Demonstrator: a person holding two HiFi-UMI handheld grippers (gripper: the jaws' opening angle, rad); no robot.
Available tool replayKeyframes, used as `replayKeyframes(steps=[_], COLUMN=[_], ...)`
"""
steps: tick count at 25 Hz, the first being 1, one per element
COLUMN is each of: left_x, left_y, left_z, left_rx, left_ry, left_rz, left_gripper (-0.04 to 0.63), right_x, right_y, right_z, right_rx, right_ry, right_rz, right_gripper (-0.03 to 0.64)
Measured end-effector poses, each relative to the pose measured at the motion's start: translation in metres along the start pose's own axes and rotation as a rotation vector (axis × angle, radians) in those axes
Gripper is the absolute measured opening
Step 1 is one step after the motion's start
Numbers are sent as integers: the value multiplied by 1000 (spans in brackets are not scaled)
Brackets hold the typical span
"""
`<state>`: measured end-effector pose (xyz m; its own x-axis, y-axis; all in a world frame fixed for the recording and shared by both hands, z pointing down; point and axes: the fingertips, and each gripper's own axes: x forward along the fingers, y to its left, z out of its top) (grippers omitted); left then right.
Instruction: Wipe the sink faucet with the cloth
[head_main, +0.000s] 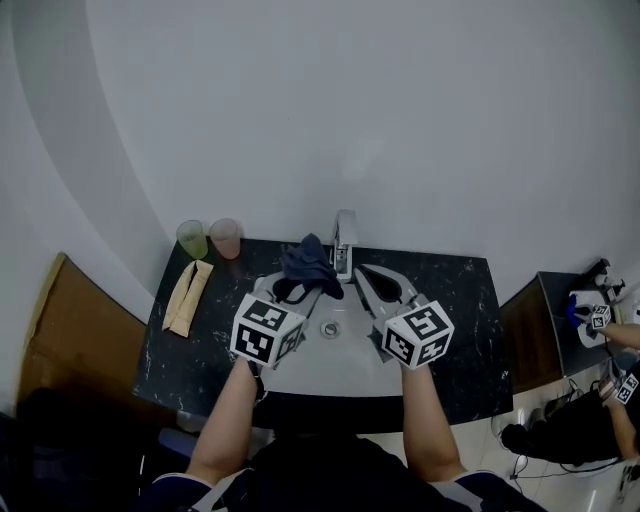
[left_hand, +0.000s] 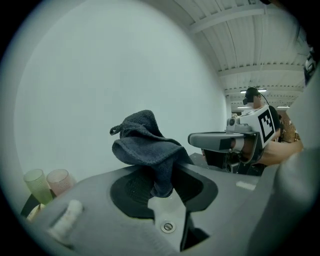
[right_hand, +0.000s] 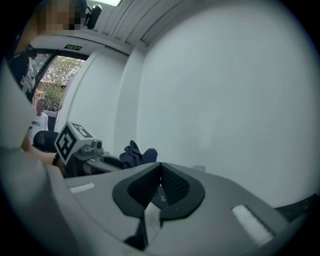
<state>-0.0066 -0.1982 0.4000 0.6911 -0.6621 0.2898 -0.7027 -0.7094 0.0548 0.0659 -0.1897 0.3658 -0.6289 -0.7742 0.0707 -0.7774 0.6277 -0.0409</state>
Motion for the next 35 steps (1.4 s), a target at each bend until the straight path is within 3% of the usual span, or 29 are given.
replayKeyframes(steps=[13,35], left_x=[-4,3], left_y=[4,5], left_z=[14,18], left_rx=[-1,-1], left_ry=[-15,-20], left_rz=[52,35], left_gripper=[114,114], right_x=[-5,0], right_y=[-4,-8], right_z=[3,6], right_rx=[-29,-46], right_ry=[27,30], right_rz=[-29,-17], right_gripper=[5,5])
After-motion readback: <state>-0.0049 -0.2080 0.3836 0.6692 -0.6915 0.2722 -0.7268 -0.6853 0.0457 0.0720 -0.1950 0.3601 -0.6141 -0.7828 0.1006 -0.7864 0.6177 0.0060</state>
